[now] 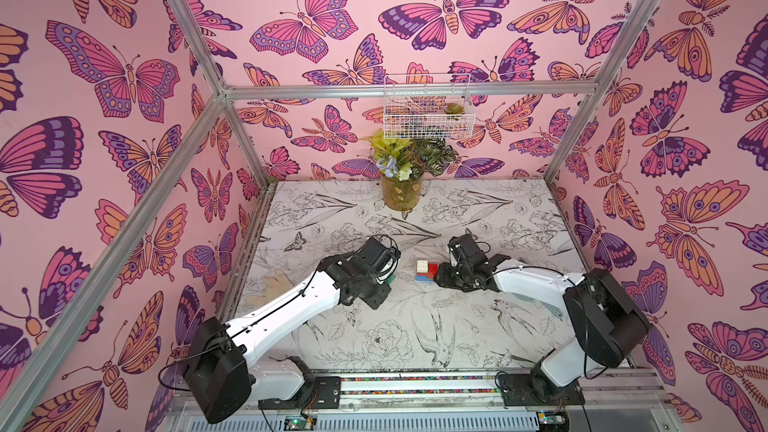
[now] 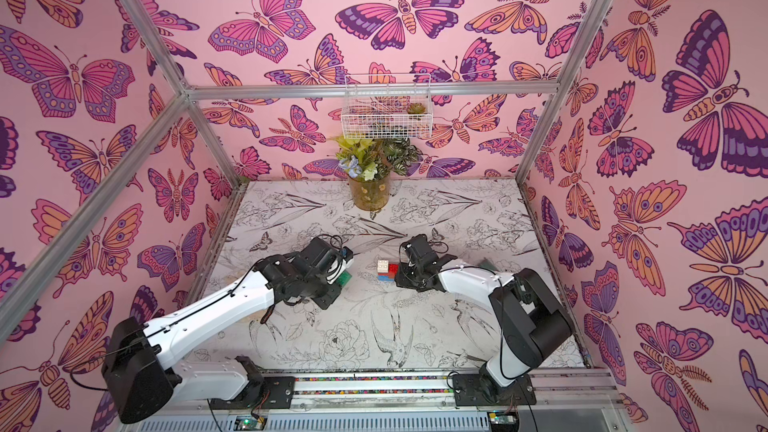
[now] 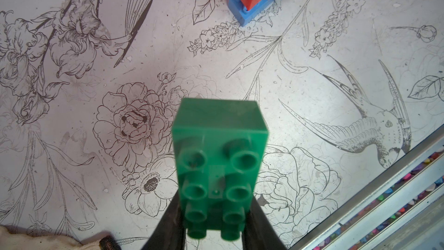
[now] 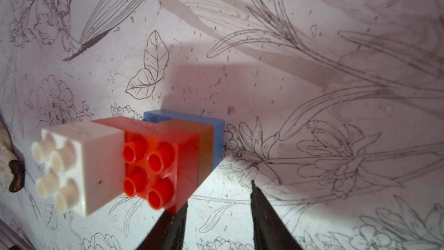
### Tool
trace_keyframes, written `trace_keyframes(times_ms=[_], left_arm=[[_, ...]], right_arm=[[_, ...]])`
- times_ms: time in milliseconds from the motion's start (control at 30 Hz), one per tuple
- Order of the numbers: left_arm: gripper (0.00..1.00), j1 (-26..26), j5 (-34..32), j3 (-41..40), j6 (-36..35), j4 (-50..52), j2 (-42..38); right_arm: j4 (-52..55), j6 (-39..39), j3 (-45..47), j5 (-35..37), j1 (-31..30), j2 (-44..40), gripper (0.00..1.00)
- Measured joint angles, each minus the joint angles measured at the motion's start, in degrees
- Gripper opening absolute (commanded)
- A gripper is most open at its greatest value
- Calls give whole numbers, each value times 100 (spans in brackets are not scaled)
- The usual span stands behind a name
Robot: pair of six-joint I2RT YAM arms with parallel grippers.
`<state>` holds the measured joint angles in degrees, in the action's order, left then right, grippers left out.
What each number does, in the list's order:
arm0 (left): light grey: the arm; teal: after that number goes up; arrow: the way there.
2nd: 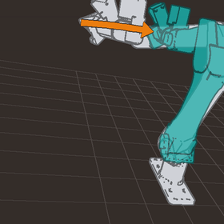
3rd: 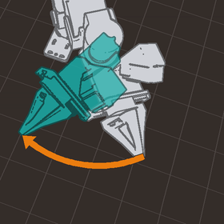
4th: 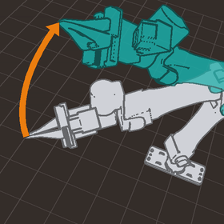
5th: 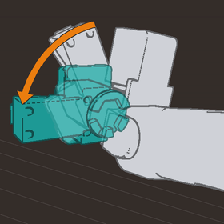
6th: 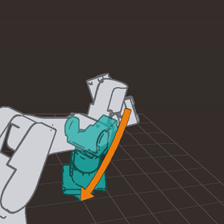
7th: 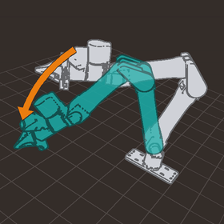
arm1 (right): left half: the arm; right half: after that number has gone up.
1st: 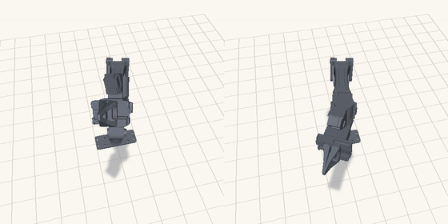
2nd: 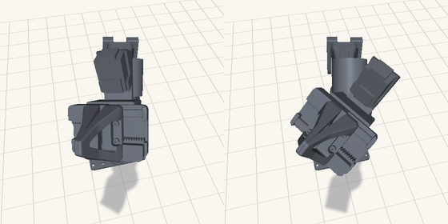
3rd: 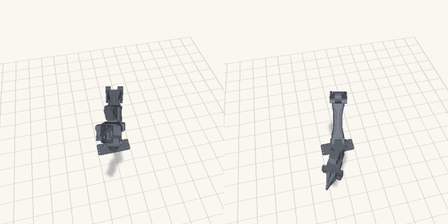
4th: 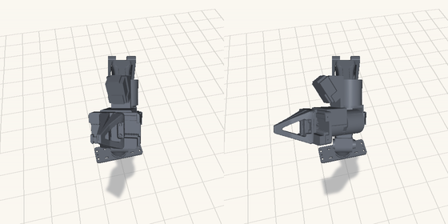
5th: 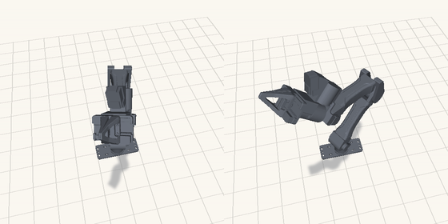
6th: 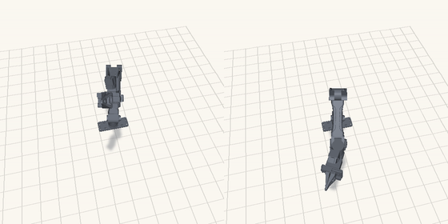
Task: Assemble the number 5 with lego
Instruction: Adjust the lego brick at the center of the board.
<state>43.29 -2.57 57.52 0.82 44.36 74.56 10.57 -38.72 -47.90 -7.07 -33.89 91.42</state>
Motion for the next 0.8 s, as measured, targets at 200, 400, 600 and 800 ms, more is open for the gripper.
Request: trace_keyframes(times_ms=[200, 400, 600, 800], left_arm=[[0, 92, 184, 140, -225, 4, 133], [0, 101, 605, 640, -807, 85, 601], [0, 101, 1255, 1797, -1633, 459, 1462], [0, 116, 1716, 3145, -2514, 1305, 2621]], right_arm=[[35, 170, -15, -127, 55, -11, 46], [7, 254, 205, -660, 234, -588, 46], [-289, 162, 739, -1552, 1060, -935, 45], [-509, 184, 793, -2455, 1637, -933, 45]])
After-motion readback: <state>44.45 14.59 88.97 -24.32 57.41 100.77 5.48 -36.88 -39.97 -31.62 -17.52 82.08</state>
